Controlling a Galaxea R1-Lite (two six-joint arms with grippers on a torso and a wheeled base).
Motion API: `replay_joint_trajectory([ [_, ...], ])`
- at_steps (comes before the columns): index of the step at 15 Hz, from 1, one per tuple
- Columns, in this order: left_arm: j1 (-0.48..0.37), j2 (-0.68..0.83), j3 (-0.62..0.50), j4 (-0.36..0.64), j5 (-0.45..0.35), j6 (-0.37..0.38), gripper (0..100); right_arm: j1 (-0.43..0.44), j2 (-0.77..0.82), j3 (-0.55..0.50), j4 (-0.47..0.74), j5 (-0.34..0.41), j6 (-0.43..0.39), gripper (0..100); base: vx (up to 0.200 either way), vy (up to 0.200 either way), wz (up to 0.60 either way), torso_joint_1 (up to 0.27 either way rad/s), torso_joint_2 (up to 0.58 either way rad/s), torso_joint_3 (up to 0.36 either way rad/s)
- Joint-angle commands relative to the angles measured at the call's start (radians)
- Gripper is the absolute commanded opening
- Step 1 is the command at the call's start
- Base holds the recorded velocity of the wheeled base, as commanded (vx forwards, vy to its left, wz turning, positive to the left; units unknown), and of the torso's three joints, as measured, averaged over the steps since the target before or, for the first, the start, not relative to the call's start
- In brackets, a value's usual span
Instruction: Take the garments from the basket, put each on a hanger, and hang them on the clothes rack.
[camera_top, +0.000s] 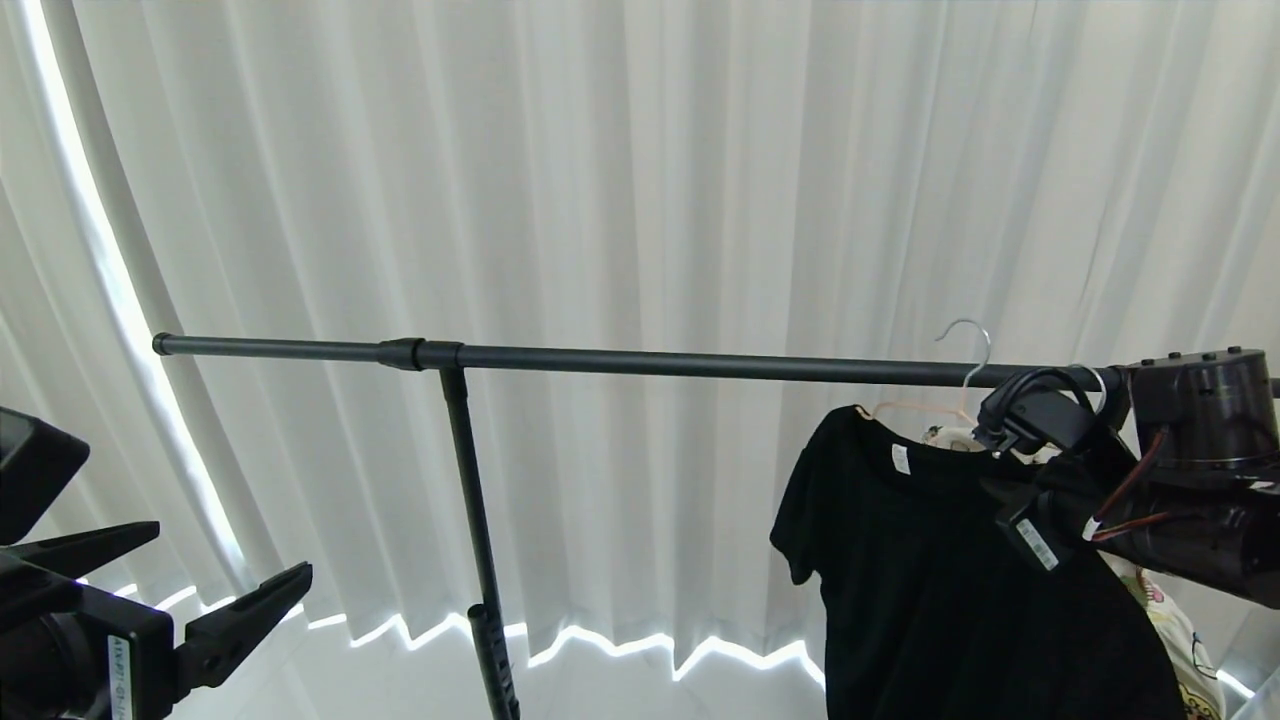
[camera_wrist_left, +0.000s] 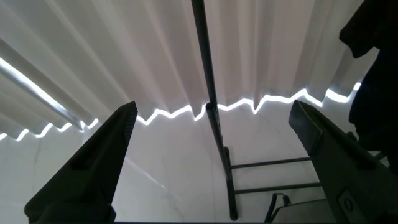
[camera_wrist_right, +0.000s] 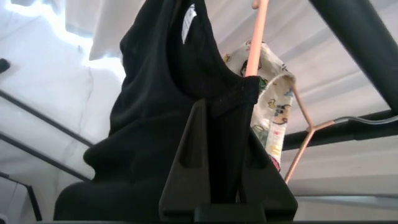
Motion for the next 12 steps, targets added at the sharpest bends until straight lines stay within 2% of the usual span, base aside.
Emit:
replay_joint_trajectory([
  [1, 0.0, 0.004, 0.002, 0.0, 0.001, 0.0, 100, -0.002, 0.049, -0.007, -0.004, 0.0, 0.001, 0, 0.0, 0.0, 0.0, 0.0, 0.0, 0.0],
  [5, 0.0, -0.015, 0.017, 0.0, 0.003, 0.0, 100, -0.011, 0.214, -0.039, -0.122, -0.003, 0.001, 0, 0.0, 0.0, 0.0, 0.0, 0.0, 0.0],
  [7, 0.0, -0.029, 0.034, 0.0, 0.003, 0.003, 100, -0.017, 0.256, -0.072, -0.128, -0.003, 0.001, 0, 0.0, 0.0, 0.0, 0.0, 0.0, 0.0],
  [12, -0.001, -0.029, 0.036, 0.0, 0.001, 0.004, 100, 0.012, 0.266, -0.073, -0.128, -0.003, -0.001, 0, 0.0, 0.0, 0.0, 0.0, 0.0, 0.0],
])
